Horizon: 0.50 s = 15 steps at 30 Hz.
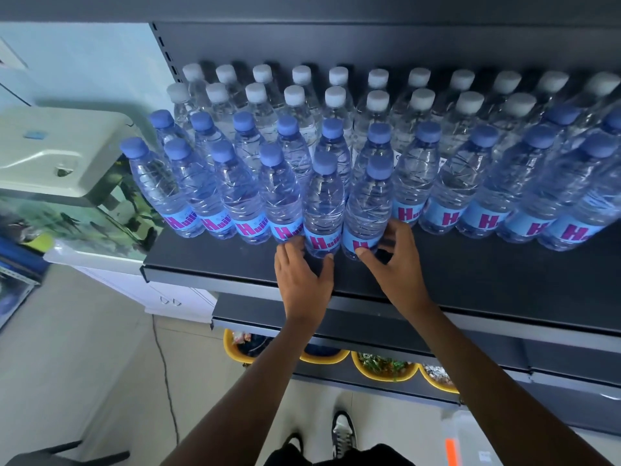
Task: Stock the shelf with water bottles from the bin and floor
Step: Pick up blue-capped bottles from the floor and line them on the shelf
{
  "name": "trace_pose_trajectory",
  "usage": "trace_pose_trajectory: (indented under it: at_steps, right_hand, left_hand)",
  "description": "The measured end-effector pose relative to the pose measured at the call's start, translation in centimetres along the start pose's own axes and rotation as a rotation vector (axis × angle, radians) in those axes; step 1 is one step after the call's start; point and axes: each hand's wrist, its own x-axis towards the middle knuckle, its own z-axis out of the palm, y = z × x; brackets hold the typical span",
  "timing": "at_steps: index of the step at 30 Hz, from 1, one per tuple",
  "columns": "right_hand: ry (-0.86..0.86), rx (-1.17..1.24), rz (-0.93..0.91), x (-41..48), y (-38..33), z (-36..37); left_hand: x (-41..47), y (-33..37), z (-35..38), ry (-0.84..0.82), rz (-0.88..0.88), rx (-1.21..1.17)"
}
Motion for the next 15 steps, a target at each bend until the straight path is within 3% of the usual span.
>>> trace_pose_trajectory:
  at_steps: [15]
  right_hand:
    - [0.178,-0.071,0.162,-1.3,-1.2,1.7]
  left_hand:
    - [0.3,0.4,-0.5,-0.052,-0.014,-0.039]
